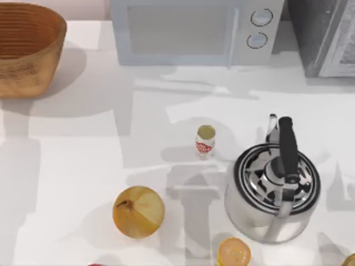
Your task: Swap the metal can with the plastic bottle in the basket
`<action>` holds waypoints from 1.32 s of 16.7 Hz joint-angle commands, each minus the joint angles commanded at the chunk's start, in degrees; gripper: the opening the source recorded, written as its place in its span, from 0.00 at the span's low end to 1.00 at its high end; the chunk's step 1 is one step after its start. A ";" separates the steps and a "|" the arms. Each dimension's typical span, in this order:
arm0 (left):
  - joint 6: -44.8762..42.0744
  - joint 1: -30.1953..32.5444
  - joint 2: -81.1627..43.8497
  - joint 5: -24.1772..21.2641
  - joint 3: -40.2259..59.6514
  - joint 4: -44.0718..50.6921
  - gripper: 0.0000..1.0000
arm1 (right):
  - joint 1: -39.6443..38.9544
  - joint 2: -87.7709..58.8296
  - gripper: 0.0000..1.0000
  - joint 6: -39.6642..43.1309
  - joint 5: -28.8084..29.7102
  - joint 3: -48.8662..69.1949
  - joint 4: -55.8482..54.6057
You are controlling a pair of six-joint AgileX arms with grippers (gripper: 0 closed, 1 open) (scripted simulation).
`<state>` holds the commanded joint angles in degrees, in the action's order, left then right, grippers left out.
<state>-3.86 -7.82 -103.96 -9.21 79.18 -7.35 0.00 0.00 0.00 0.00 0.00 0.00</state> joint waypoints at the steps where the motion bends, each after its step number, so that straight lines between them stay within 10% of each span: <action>1: 0.02 0.07 -0.52 0.04 0.12 -0.41 0.00 | 0.00 0.00 1.00 0.00 0.00 0.00 0.00; 5: 0.03 0.09 -0.63 0.05 0.15 -0.50 0.00 | 0.00 0.00 1.00 0.00 0.00 0.00 0.00; 18: 0.03 0.09 -0.63 0.05 0.15 -0.50 0.98 | 0.00 0.00 1.00 0.00 0.00 0.00 0.00; 22: 0.03 0.09 -0.63 0.05 0.15 -0.50 1.00 | 0.00 0.00 1.00 0.00 0.00 0.00 0.00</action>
<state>-3.83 -7.73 -104.59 -9.16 79.32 -7.84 0.00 0.00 0.00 0.00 0.00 0.00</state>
